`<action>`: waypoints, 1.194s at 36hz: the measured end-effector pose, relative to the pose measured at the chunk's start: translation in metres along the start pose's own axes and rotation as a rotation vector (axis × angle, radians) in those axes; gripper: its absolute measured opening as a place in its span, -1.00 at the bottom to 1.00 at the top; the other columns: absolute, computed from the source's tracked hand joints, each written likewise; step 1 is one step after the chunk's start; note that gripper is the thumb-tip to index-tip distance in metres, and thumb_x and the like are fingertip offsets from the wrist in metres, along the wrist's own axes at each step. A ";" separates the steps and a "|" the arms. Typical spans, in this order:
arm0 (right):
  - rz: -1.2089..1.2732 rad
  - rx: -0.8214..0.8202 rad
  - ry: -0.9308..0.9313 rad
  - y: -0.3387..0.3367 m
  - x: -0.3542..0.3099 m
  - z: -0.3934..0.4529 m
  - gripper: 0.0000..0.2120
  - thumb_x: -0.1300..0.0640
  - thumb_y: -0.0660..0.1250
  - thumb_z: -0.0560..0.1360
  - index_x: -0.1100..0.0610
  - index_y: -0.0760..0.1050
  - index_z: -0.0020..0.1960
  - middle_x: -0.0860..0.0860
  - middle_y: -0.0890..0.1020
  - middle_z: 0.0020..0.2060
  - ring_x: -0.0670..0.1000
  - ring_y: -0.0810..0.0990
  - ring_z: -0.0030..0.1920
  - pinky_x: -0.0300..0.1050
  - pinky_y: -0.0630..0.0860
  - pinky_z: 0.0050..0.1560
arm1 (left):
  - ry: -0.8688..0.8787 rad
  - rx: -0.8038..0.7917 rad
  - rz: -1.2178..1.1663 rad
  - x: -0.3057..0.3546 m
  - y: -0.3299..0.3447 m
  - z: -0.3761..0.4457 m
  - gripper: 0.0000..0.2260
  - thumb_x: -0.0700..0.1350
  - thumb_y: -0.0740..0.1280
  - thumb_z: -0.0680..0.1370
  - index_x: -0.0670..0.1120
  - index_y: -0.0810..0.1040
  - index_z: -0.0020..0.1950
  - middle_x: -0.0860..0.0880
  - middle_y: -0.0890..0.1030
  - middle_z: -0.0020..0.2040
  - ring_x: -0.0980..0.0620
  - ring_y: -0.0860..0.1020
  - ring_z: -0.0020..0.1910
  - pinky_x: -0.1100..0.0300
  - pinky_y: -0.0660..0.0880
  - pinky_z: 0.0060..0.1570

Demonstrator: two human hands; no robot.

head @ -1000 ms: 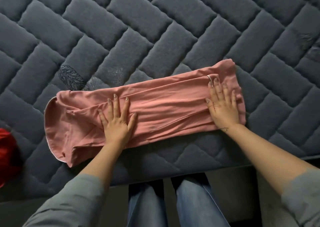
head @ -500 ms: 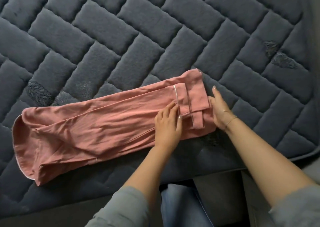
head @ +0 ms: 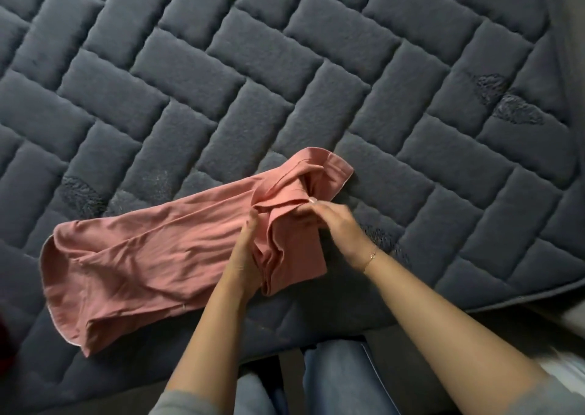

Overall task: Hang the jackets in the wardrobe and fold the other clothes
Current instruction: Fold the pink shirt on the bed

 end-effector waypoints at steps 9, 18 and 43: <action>-0.054 0.487 -0.034 -0.087 0.001 0.029 -0.85 0.26 0.32 0.53 0.12 0.49 0.09 -0.05 0.53 -0.14 -0.15 0.50 -0.16 -0.28 0.47 -0.20 | 0.206 0.345 0.529 0.010 -0.012 0.017 -0.79 -0.16 0.33 0.53 -0.05 0.54 0.16 0.04 0.60 -0.05 0.13 0.54 -0.06 0.36 0.44 -0.17; -0.346 0.297 -0.010 -0.061 -0.019 0.067 -0.81 0.16 0.45 0.46 0.24 0.52 -0.02 0.05 0.49 -0.32 -0.07 0.42 -0.28 -0.20 0.37 -0.24 | 0.086 0.250 0.354 0.008 -0.018 0.015 -0.79 0.08 0.32 0.55 0.08 0.53 0.16 0.00 0.59 0.17 0.03 0.54 0.15 0.11 0.47 0.14; 0.529 0.139 0.098 0.008 0.020 -0.001 -0.59 0.07 -0.02 0.66 0.28 0.54 0.05 0.12 0.68 -0.02 0.05 0.65 0.07 -0.08 0.56 0.16 | 0.206 0.289 0.229 0.012 -0.008 0.017 -0.85 -0.20 0.39 0.52 -0.16 0.53 0.07 -0.15 0.66 -0.02 -0.08 0.62 -0.02 0.00 0.55 0.02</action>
Point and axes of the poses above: each hand's wrist, its own z-axis towards the middle knuckle, its own y-axis out of the palm, x = y × z, the point moved 6 cm from there along z, towards the middle knuckle
